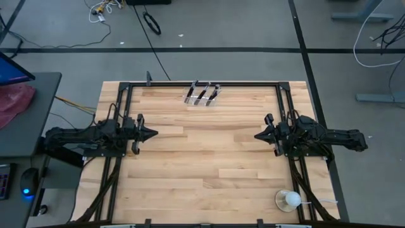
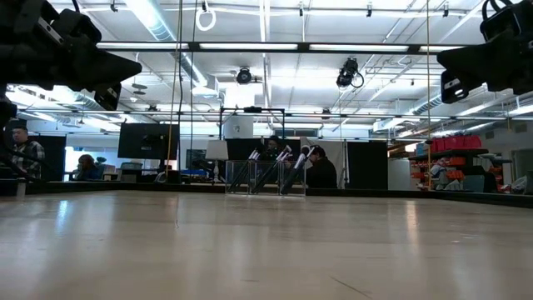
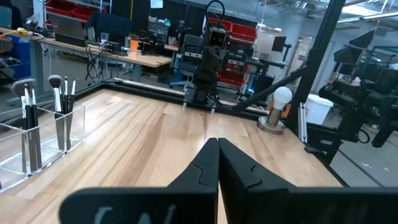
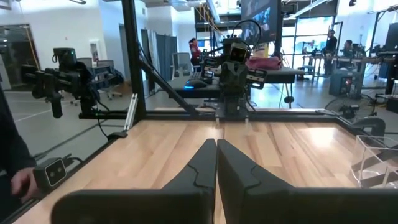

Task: Put items in baskets/containers
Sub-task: Return to Home Position

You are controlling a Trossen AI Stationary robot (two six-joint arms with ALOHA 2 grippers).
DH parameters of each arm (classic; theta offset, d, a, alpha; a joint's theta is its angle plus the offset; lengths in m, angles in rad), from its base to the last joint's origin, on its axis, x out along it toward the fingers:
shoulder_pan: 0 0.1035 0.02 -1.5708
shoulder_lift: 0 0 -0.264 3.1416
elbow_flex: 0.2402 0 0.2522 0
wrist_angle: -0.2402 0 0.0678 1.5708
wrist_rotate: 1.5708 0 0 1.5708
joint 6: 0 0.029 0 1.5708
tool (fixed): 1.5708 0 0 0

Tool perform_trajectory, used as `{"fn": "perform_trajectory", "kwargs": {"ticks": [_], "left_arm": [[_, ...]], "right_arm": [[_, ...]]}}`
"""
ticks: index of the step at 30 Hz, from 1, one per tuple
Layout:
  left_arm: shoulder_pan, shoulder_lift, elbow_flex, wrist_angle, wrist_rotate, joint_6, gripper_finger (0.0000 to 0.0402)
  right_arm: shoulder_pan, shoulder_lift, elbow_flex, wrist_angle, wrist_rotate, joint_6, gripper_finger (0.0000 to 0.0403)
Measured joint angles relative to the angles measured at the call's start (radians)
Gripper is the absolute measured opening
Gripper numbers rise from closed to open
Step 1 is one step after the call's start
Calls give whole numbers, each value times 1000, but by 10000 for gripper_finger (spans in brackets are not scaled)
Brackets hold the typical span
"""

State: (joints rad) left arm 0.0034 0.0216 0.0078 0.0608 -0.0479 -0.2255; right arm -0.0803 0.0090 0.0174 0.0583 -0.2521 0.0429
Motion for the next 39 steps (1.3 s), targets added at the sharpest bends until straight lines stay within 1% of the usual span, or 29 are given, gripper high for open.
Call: {"fn": "perform_trajectory", "kwargs": {"ticks": [18,24,32,34,39], "left_arm": [[0,0,0,0,0,1,3],[0,0,0,-16,1,101,3],[0,0,0,-27,3,107,3],[0,0,0,-26,3,96,3],[0,0,0,-24,1,-5,3]], "right_arm": [[0,0,0,0,0,0,16],[0,0,0,0,0,0,16],[0,0,0,0,0,0,16],[0,0,0,0,0,0,16],[0,0,0,0,0,0,16]]}}
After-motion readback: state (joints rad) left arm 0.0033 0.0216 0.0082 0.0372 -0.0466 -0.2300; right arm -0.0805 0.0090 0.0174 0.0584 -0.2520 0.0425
